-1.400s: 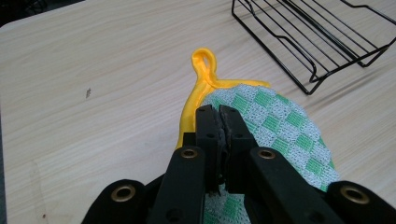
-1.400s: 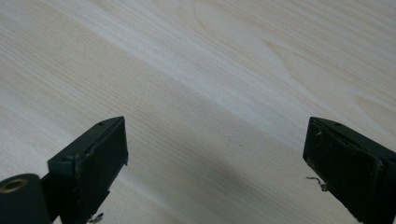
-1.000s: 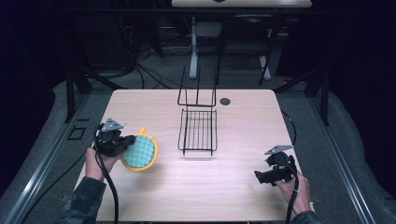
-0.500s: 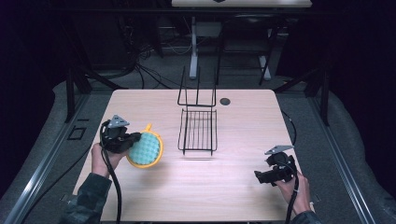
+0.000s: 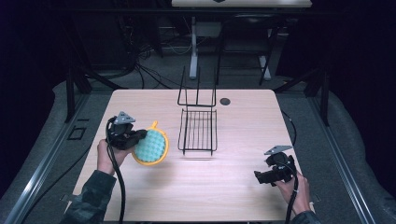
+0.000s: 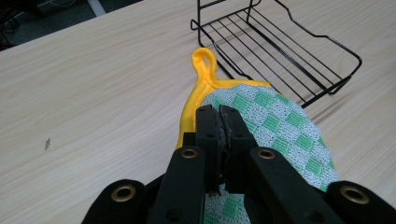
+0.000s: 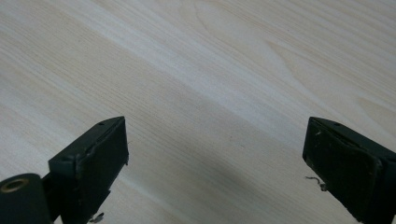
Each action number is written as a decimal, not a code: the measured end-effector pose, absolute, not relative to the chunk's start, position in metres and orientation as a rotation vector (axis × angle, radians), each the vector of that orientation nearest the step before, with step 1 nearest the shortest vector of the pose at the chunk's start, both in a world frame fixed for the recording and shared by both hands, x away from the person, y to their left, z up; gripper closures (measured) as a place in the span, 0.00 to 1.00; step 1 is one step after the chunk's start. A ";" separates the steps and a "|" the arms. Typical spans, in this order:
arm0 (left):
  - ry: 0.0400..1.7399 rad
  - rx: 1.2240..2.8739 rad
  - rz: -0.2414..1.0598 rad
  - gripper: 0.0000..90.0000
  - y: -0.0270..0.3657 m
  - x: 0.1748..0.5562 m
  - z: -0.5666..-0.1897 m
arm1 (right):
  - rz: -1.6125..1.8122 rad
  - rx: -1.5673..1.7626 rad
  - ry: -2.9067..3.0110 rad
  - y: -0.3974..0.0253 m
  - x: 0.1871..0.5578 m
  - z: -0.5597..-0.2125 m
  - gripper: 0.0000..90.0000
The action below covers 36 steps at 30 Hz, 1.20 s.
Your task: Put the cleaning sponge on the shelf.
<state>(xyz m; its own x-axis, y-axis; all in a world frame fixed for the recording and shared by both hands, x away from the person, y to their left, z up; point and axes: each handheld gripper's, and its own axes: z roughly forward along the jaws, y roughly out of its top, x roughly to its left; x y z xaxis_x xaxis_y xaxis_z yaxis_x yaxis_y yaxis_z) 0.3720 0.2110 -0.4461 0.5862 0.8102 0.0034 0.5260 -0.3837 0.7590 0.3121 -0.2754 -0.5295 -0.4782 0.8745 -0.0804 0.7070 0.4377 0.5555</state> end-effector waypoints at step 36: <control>1.005 2.011 0.489 0.98 0.148 0.406 -0.433 | 0.655 1.344 2.352 -0.276 0.312 -0.530 0.07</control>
